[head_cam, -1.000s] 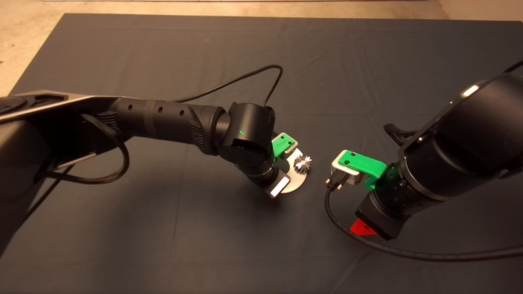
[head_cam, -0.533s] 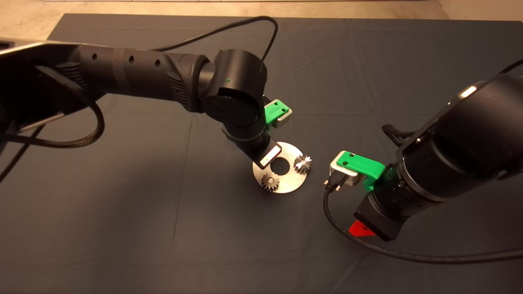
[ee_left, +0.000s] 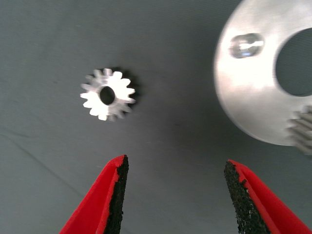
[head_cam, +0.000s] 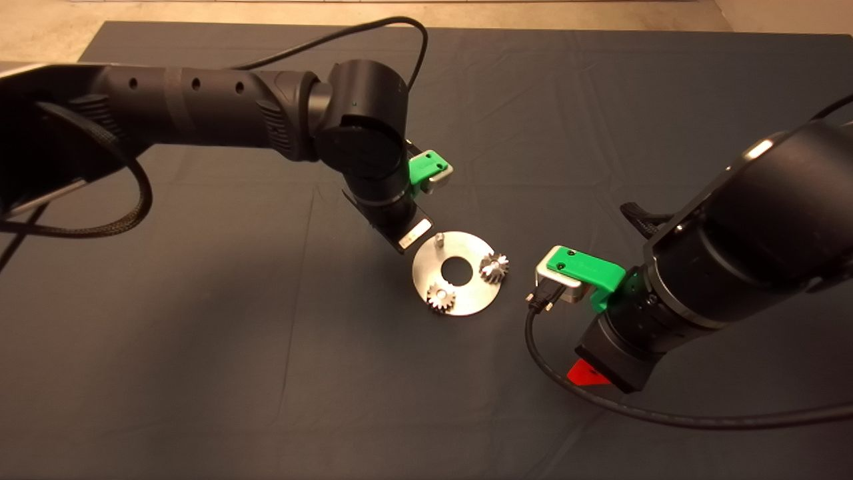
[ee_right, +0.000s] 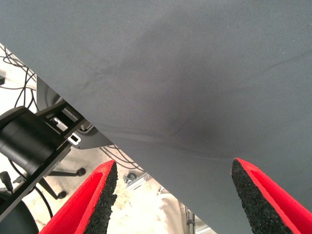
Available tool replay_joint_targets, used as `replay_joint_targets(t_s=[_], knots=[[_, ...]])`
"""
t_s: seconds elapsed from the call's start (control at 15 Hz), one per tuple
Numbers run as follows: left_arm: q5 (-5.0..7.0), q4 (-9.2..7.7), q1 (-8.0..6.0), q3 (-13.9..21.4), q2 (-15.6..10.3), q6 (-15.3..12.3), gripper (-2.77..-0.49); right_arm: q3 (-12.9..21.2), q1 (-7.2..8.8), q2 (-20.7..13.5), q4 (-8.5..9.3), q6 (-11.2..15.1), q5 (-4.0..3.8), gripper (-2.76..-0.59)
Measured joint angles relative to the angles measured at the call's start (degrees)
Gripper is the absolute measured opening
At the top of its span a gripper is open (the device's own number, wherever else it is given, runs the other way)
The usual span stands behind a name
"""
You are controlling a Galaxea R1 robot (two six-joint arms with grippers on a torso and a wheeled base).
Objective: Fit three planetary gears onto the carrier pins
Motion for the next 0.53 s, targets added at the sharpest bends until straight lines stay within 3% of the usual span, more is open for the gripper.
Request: replay_joint_targets(t_s=[0.33,0.53], knots=[[0.00,0.06,0.02,-6.1,-0.3,9.5,-1.92,0.0,0.00,0.0,0.00,0.0,0.02,-1.63],[0.00,0.19,0.04,-9.4,-0.3,12.9,-1.92,0.0,0.00,0.0,0.00,0.0,0.00,-1.63]])
